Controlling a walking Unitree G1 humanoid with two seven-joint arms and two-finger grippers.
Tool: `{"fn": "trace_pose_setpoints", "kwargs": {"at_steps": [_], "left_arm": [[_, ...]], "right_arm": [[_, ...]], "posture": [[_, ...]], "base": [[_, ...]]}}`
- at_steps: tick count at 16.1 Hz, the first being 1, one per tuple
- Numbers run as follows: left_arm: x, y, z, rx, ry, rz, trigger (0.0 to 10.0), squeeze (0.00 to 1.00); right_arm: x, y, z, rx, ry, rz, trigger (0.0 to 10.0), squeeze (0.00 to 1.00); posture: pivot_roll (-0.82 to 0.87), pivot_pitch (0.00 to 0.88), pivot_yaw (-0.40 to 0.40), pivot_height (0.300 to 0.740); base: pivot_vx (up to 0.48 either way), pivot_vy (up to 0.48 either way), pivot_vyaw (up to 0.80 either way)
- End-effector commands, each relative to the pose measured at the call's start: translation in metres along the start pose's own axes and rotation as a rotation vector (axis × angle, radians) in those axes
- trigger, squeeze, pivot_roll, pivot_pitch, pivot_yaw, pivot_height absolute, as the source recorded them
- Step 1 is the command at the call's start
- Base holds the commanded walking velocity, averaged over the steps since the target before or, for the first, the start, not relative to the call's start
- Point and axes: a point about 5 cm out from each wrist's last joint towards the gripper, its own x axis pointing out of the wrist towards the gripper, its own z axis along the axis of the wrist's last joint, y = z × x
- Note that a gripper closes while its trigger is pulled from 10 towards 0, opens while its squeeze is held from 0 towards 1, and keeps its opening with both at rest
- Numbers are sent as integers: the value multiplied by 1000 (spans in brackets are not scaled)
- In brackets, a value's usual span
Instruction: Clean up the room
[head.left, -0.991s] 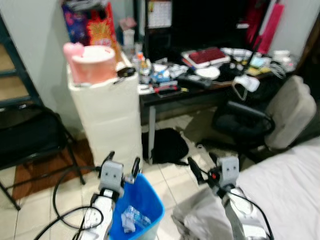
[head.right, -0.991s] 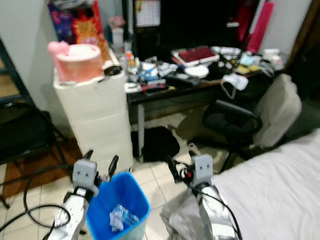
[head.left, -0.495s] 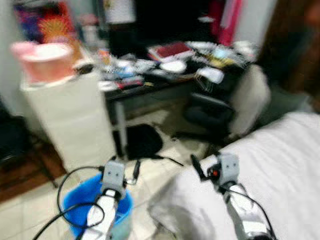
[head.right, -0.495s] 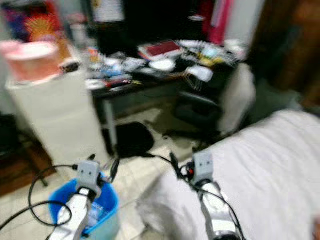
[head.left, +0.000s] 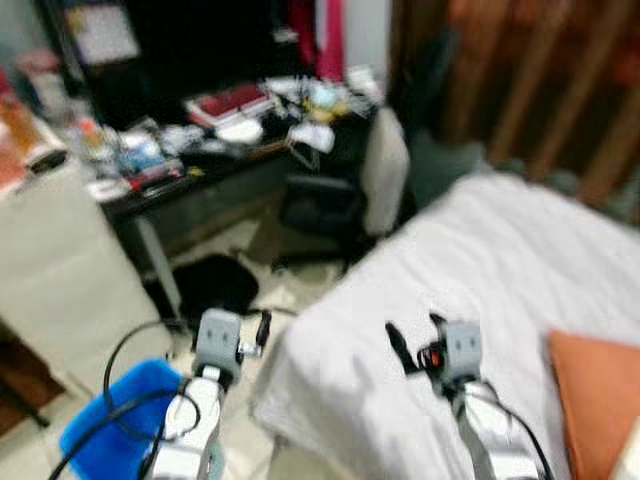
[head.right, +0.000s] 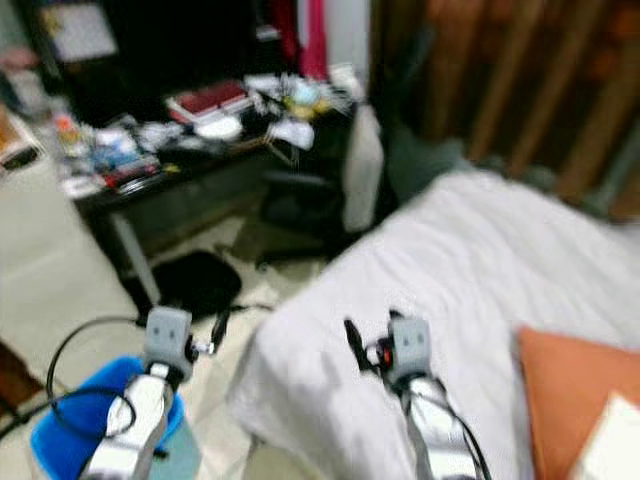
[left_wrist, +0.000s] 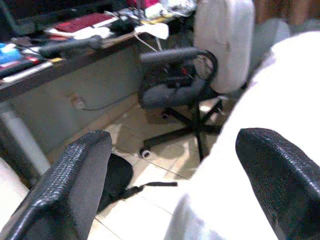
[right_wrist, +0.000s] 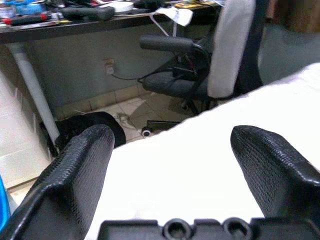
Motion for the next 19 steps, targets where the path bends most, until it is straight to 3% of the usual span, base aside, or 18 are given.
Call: {"fn": "trace_pose_setpoints", "kwargs": {"at_steps": [1, 4, 9, 17, 19], "left_arm": [[1, -5, 1, 2, 1, -27, 10000, 0], [-4, -11, -5, -1, 14, -55, 10000, 0], [-6, -7, -4, -24, -1, -73, 10000, 0], [-5, -8, -4, -49, 4, -95, 10000, 0], [-13, 5, -10, -108, 5, 24, 10000, 0]], "right_arm": [[-4, -6, -1, -7, -1, -21, 10000, 0], [-7, -7, -3, -6, 6, -20, 10000, 0], [-9, -12, -5, 37, 9, -45, 10000, 0], [-13, -11, -8, 28, 14, -36, 10000, 0], [-22, -20, -11, 46, 24, -69, 10000, 0]], "posture": [[-35, 0, 21, 740], [-38, 0, 21, 740], [-41, 0, 21, 740], [-52, 0, 27, 740], [-63, 0, -4, 740]], "base": [[0, 0, -800], [0, 0, -800], [0, 0, -800], [0, 0, -800], [0, 0, -800]]}}
